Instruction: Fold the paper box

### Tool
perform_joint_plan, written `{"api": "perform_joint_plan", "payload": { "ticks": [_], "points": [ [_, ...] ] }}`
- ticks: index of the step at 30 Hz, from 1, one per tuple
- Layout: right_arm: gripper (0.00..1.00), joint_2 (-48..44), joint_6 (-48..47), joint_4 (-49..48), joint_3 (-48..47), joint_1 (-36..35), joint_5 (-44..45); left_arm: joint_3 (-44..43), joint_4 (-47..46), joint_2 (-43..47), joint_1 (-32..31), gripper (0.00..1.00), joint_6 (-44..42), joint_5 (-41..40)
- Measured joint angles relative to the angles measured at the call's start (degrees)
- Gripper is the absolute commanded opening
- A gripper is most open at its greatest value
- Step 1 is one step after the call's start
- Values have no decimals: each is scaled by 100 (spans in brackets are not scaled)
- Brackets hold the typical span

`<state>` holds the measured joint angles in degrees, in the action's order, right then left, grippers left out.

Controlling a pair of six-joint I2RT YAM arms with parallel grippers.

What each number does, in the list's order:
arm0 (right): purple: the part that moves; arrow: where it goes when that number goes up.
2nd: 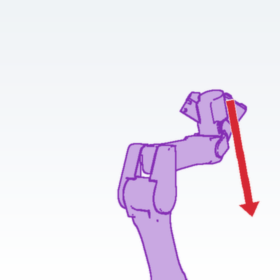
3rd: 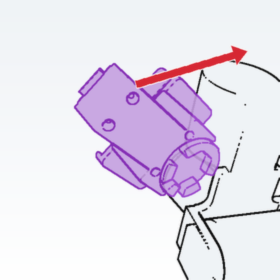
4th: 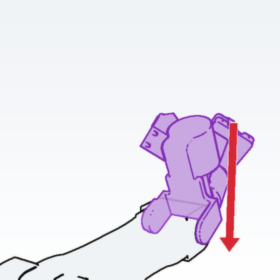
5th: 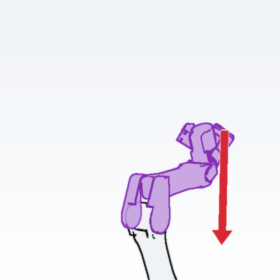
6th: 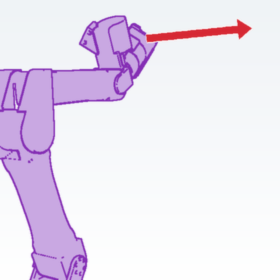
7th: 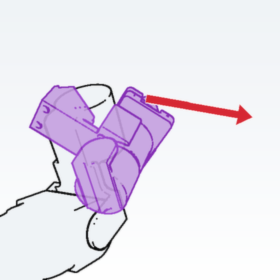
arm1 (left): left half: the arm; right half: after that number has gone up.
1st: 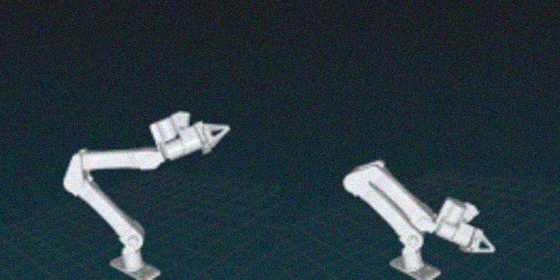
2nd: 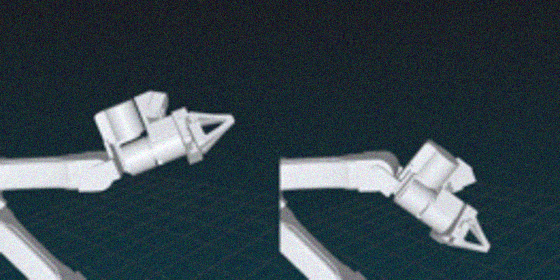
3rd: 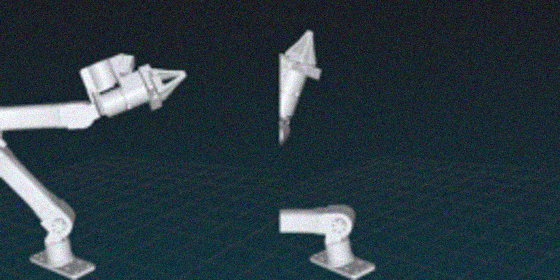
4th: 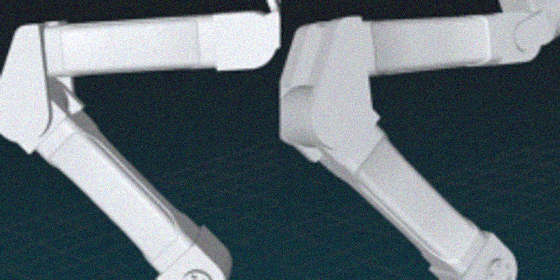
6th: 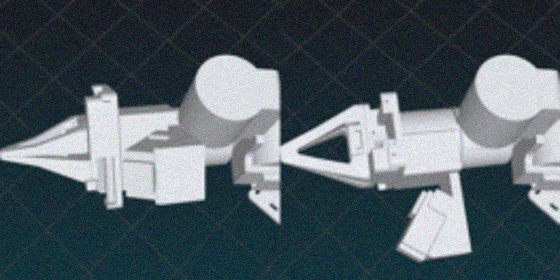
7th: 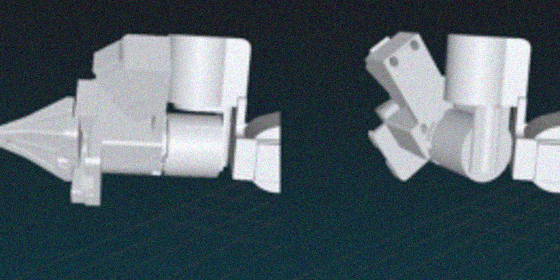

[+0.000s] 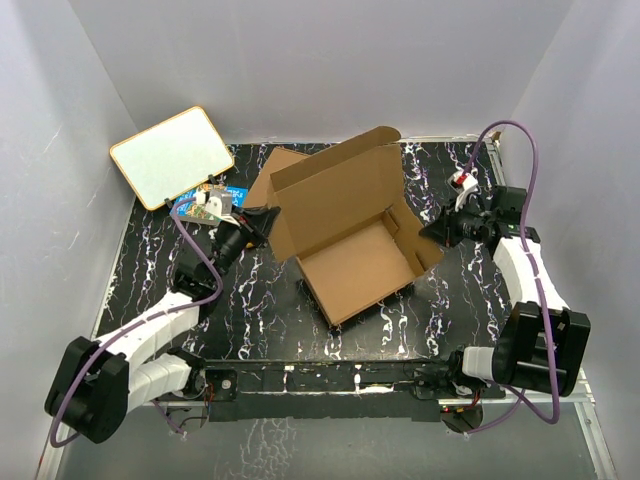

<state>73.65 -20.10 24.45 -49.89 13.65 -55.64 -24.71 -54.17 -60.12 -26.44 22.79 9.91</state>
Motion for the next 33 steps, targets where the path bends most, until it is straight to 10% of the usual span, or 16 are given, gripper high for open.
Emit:
{"api": "perform_joint_plan", "payload": {
  "ticks": [14, 33],
  "points": [
    [12, 387, -144, -68, 94, -417, 391, -116, -317, -599, -85, 0, -267, 188],
    [72, 1191, 186, 11, 92, -149, -911, -11, -284, -601, -109, 0, -522, 251]
  ]
}}
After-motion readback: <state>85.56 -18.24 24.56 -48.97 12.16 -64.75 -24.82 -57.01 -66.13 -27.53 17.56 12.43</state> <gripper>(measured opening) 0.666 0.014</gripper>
